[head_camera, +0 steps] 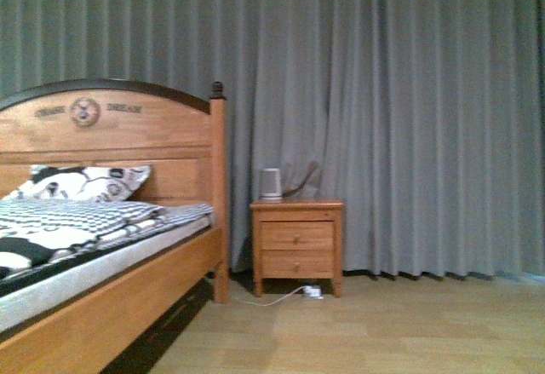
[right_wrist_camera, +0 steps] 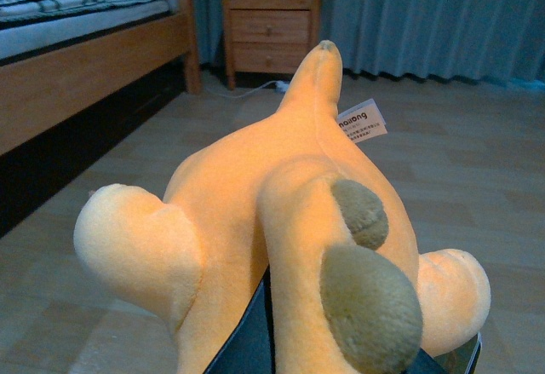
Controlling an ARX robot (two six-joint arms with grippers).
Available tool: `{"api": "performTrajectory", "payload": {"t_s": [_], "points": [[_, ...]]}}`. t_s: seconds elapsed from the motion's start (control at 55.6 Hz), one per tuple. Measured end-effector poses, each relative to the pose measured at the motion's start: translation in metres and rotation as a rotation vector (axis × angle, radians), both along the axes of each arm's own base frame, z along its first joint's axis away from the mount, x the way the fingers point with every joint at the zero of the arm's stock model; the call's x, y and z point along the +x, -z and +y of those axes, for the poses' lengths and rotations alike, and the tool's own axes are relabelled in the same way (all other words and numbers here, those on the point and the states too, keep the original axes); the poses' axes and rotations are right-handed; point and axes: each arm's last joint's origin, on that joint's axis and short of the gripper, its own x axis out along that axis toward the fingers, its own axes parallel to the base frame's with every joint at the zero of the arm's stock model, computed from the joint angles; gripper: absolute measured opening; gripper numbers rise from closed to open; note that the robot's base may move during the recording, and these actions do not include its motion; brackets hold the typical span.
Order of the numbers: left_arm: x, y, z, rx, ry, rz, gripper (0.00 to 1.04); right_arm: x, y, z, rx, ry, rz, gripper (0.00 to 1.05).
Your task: Put away toys
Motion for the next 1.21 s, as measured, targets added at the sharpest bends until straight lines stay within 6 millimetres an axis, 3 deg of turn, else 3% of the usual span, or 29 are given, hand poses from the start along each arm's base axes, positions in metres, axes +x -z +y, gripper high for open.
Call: {"api": "performTrajectory", "payload": {"t_s": [1.205], "points": [[0.0, 0.0, 0.0001, 0.002, -0.002, 0.0, 0.98, 0.0, 0.0, 0.0001, 0.0, -0.003, 0.0, 0.07]]}}
